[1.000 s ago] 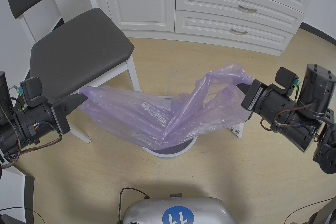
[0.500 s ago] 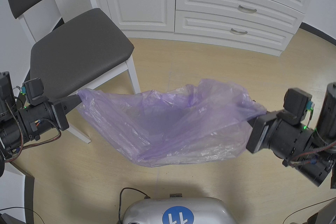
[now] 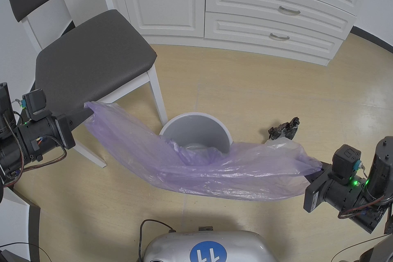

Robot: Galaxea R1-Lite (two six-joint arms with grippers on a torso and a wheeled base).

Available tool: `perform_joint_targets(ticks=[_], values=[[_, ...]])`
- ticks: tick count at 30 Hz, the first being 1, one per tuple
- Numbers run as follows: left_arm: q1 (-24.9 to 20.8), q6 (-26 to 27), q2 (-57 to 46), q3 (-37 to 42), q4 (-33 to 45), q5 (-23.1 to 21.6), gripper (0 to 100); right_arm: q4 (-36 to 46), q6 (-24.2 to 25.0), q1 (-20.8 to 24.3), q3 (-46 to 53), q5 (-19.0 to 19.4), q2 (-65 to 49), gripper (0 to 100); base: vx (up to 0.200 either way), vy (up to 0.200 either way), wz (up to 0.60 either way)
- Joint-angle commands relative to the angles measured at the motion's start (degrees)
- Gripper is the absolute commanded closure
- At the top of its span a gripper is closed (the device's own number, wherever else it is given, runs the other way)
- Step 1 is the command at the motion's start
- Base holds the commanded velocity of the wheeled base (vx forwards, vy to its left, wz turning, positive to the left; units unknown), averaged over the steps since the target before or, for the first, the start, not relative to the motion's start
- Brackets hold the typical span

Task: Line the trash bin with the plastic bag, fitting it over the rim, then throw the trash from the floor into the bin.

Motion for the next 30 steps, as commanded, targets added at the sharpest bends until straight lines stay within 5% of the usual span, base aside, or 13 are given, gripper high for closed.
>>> perform_joint_targets(ticks=[1, 30], values=[[-0.02, 0.77, -0.41, 0.3, 0.08, -0.02, 100, -0.07, -0.39, -0.29, 1.53, -0.01, -0.23, 100, 0.0, 0.0, 0.0], [2.62, 2.71, -0.33, 0.21, 0.08, 0.25, 100, 0.01, -6.63, -5.73, 4.16, -1.86, -0.41, 100, 0.0, 0.0, 0.0]])
